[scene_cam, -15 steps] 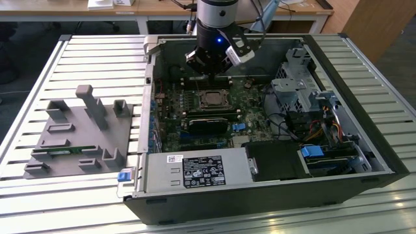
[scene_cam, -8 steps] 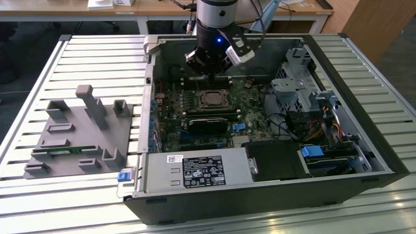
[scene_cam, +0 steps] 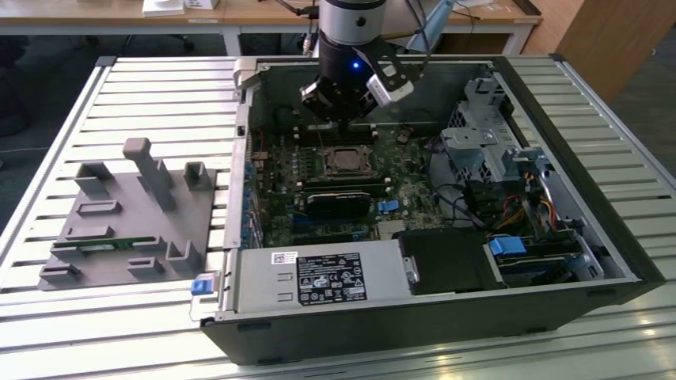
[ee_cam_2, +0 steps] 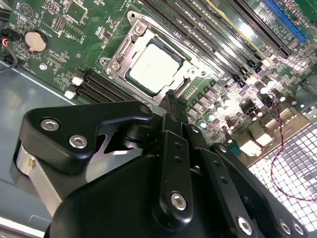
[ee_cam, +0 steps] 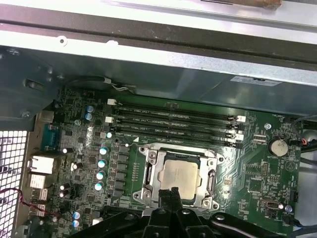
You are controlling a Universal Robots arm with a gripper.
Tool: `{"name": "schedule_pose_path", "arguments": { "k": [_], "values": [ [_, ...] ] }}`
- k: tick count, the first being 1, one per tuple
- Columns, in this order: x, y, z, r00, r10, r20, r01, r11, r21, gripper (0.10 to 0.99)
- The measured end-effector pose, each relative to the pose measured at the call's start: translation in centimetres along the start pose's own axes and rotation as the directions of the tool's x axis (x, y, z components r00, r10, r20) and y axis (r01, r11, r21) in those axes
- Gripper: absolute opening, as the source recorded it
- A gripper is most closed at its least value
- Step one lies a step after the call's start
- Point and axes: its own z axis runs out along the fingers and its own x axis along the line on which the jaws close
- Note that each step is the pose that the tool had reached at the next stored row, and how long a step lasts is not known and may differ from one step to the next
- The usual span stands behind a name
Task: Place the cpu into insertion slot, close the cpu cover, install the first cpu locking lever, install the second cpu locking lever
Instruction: 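Install the first cpu locking lever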
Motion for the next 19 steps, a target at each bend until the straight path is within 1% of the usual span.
{"name": "schedule_pose_path", "arguments": {
  "k": [7,13,16,19],
  "values": [
    [0.19,0.02,0.00,0.9999,-0.011,0.0004,0.011,0.9999,0.000,0.106],
    [0.74,0.08,0.03,0.9998,-0.021,0.0025,0.021,0.9998,0.000,0.106],
    [0.86,0.10,0.04,0.9998,-0.021,0.0028,0.021,0.9998,0.000,0.106],
    [1.34,0.22,0.11,0.9999,-0.015,0.0039,0.015,0.9999,0.000,0.106]
  ]
}}
